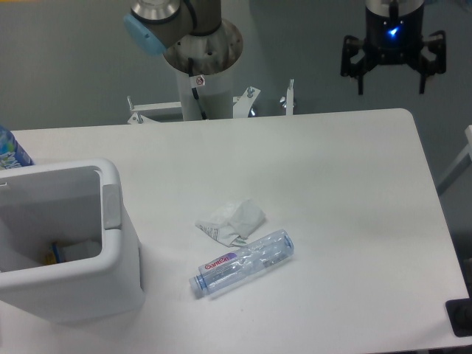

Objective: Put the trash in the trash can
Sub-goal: 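Move the gripper from its raised pose down toward the crumpled tissue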

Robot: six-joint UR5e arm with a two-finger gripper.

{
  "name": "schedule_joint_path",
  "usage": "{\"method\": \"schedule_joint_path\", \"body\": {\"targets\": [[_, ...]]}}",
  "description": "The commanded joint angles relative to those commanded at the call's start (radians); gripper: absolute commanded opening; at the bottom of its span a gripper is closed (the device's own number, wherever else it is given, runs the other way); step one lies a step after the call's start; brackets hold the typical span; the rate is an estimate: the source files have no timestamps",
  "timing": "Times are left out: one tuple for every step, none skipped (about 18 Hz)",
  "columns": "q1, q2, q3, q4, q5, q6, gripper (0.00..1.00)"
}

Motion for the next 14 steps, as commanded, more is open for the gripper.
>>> {"method": "schedule_joint_path", "body": {"targets": [[-0.002,0.0,0.0,0.002,0.0,0.0,1.0],[-0.002,-0.002,0.0,0.0,0.0,0.0,1.0],[-0.002,0.0,0.0,0.0,-0.008,0.0,1.0],[-0.002,0.0,-0.002,0.002,-0.018,-0.002,1.0],[-0.003,0.0,-0.006,0.002,-0.02,-0.002,1.0],[-0.003,0.002,-0.015,0.002,-0.02,-0.002,1.0],[-0.005,0.002,-0.026,0.006,-0.02,0.0,1.0],[-0.005,0.002,-0.041,0.017,-0.021,0.0,1.0],[-0.008,0.002,-0.063,0.026,-0.026,-0.002,1.0],[-0.011,0.002,-0.084,0.029,-0.041,-0.002,1.0],[-0.015,0.005,-0.107,0.031,-0.064,-0.002,1.0],[-0.015,0.012,-0.133,0.032,-0.089,-0.002,1.0],[-0.015,0.023,-0.162,0.032,-0.113,0.0,1.0],[-0.015,0.028,-0.193,0.037,-0.129,-0.002,1.0]]}}
